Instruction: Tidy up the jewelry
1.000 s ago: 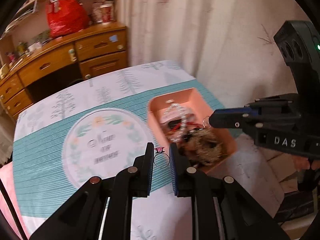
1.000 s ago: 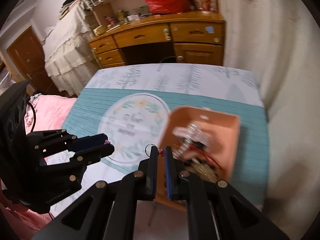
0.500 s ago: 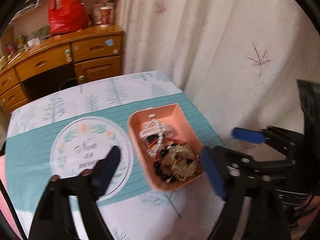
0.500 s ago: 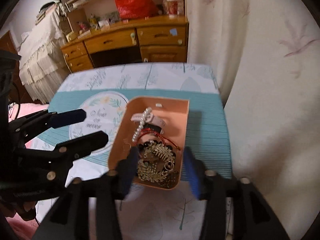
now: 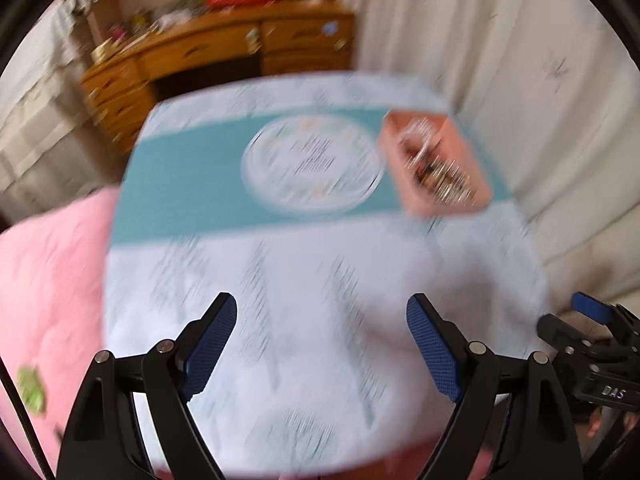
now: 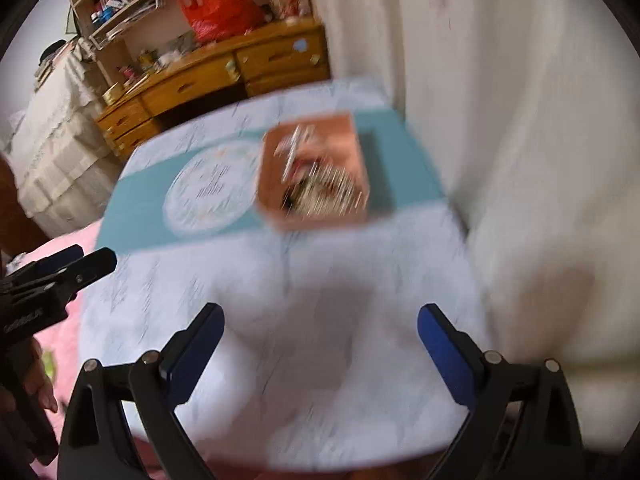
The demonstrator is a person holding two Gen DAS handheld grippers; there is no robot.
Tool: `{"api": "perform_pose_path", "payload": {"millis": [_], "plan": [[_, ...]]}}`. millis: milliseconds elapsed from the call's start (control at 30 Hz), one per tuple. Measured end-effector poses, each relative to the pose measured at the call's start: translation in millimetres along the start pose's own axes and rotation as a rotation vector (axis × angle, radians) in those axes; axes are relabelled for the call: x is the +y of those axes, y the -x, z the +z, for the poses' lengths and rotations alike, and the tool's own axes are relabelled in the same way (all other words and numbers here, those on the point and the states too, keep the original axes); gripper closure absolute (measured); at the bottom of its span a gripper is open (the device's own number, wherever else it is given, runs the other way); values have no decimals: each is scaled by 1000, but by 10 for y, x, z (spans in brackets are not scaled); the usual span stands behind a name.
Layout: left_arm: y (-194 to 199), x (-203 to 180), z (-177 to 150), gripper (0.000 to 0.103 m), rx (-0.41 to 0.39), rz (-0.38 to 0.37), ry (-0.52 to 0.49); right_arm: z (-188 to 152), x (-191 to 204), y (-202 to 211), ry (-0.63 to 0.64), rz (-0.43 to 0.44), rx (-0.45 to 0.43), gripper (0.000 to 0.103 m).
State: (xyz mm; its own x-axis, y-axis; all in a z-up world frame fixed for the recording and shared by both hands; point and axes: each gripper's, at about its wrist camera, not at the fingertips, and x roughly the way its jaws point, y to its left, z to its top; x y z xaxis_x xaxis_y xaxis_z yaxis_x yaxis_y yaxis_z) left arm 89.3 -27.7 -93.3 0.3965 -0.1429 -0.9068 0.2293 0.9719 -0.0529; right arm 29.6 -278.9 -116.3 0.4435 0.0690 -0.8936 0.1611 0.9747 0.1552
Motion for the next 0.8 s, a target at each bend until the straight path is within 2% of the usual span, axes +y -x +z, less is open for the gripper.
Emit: {"api": "perform_pose_path", "payload": {"millis": [100,167,233,267,433,567,667,800], "plan": [[137,98,-225,17,70,52,63,-231,14,26,23,45,81,5],[290,122,-345,16,71,80,141,-286,3,47,39,84,122,5],[436,82,-397,7,63,73,208,-220,-9,76,53,120,183,5],[500,30,-396,2,47,54,225,-197,4,129,69,131,187,5],[679,-342,-236,2,23,55,156,-69,126,477,198,126,156,5],[830,-505,-164,2,-11,69,140,35,112,654,170,160,170,5],[843,-580,-201,1,-39,113,113,46,124,783,170,132,119,5],[799,-550,-270,1,-33,131,133,-16,156,792,156,78,81,5]]}}
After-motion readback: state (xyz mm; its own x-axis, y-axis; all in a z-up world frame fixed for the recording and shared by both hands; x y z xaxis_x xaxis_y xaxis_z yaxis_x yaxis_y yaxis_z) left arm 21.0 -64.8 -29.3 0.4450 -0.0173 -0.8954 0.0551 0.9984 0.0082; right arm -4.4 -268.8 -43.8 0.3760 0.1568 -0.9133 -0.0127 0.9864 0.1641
